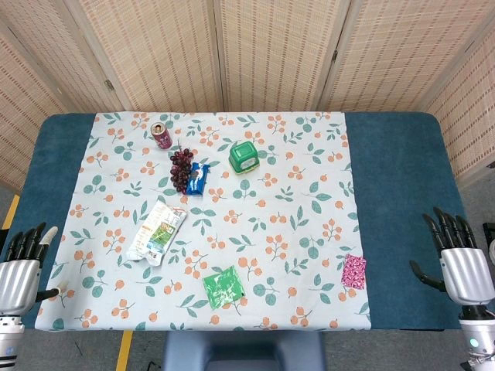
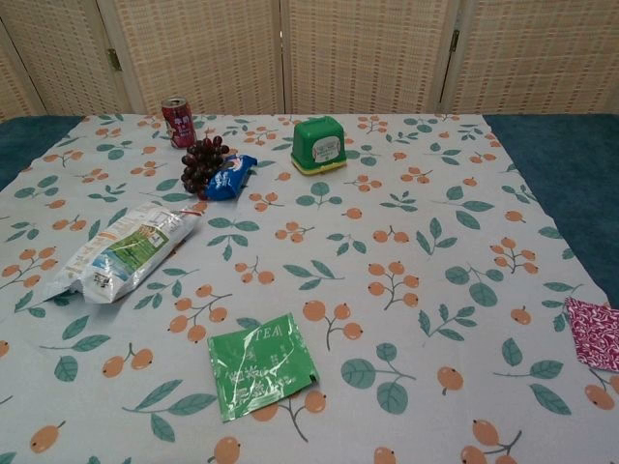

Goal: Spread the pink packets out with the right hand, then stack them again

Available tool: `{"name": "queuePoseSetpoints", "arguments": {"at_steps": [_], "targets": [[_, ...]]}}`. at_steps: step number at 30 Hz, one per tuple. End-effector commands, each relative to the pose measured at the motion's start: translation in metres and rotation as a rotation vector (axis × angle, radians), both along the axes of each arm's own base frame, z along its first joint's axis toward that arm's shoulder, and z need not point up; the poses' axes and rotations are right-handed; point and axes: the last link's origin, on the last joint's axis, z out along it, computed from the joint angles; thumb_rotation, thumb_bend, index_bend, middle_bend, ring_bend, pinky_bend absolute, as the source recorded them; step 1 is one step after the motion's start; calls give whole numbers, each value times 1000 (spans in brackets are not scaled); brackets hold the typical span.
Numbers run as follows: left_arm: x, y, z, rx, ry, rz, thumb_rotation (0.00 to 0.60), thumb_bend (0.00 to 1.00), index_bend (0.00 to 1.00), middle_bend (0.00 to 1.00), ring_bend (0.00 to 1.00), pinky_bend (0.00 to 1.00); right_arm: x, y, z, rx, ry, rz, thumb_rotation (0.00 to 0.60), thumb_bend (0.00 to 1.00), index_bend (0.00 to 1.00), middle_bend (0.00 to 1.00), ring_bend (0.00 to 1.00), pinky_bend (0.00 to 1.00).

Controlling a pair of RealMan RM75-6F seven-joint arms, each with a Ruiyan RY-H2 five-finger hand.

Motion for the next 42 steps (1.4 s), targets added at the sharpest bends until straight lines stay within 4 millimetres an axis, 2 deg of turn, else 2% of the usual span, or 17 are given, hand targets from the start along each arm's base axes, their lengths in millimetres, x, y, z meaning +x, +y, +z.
{"name": "queuePoseSetpoints", "arguments": {"at_steps": [1, 11, 26, 29, 32, 35, 38, 42], "targets": [[-1, -1, -1, 6, -4, 1, 600, 169, 0, 0, 0, 0, 0, -1, 0, 3, -10, -2, 481, 329, 0, 0, 0, 0], [-3, -3, -2, -4, -7, 6, 600, 169, 3, 0, 0, 0, -2, -1, -2, 86, -48, -68, 483, 329, 0, 0, 0, 0], [-5, -7, -3, -11, -18, 6, 600, 168, 41, 0, 0, 0, -1, 2, -3, 127, -67, -66, 479, 326, 0, 0, 0, 0], [-5, -7, -3, -12, -22, 4, 600, 169, 48, 0, 0, 0, -2, 4, -9, 156, -64, -72, 434, 326, 11, 0, 0, 0], [-5, -8, -4, -19, -21, 4, 600, 168, 66, 0, 0, 0, -3, 5, -16, 202, -87, -79, 348, 325, 80, 0, 0, 0], [-4, -9, -5, -23, -23, 3, 600, 169, 78, 0, 0, 0, -5, 5, -25, 247, -97, -79, 298, 325, 169, 0, 0, 0], [-4, -11, -6, -25, -28, 2, 600, 169, 93, 0, 0, 0, -7, 6, -36, 302, -99, -86, 276, 322, 240, 0, 0, 0], [-4, -13, -7, -33, -32, 1, 600, 169, 110, 0, 0, 0, -12, 3, -50, 367, -100, -119, 275, 317, 251, 0, 0, 0]]}}
